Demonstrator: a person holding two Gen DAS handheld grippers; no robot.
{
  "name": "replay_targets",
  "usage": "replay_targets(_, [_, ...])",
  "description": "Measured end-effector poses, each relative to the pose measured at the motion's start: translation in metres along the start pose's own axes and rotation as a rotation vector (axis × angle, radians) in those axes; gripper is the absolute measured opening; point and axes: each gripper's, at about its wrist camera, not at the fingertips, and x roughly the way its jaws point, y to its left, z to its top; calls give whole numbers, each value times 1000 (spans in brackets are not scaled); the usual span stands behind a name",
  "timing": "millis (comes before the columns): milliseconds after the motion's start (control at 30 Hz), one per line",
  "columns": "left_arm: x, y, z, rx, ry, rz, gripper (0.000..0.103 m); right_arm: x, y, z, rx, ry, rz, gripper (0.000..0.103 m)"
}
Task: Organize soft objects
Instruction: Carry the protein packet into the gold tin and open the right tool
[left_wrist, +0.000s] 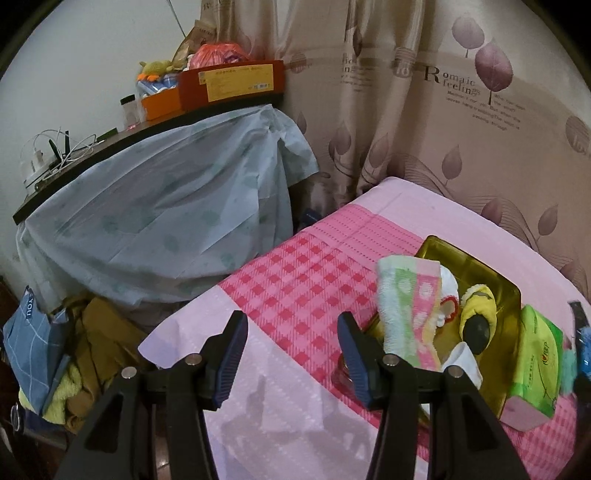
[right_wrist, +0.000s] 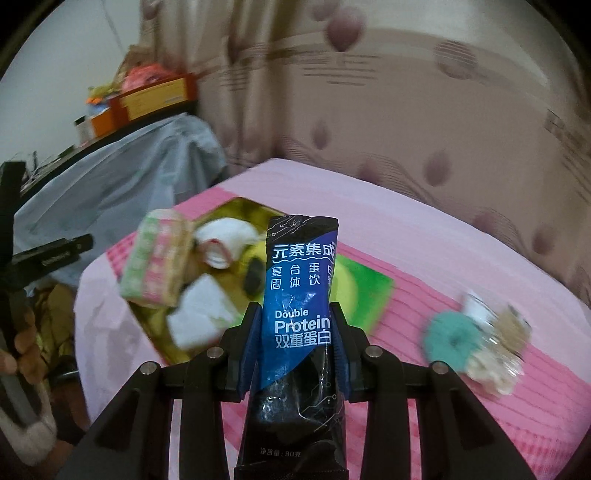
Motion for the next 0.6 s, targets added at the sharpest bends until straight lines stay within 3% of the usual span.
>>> replay_targets(300, [5, 4, 2, -21, 17, 5, 52, 49, 56, 28, -48, 40, 80, 32])
replay_targets(600, [9, 10, 3, -45, 27, 16, 52, 93, 69, 38, -41, 95, 77, 32])
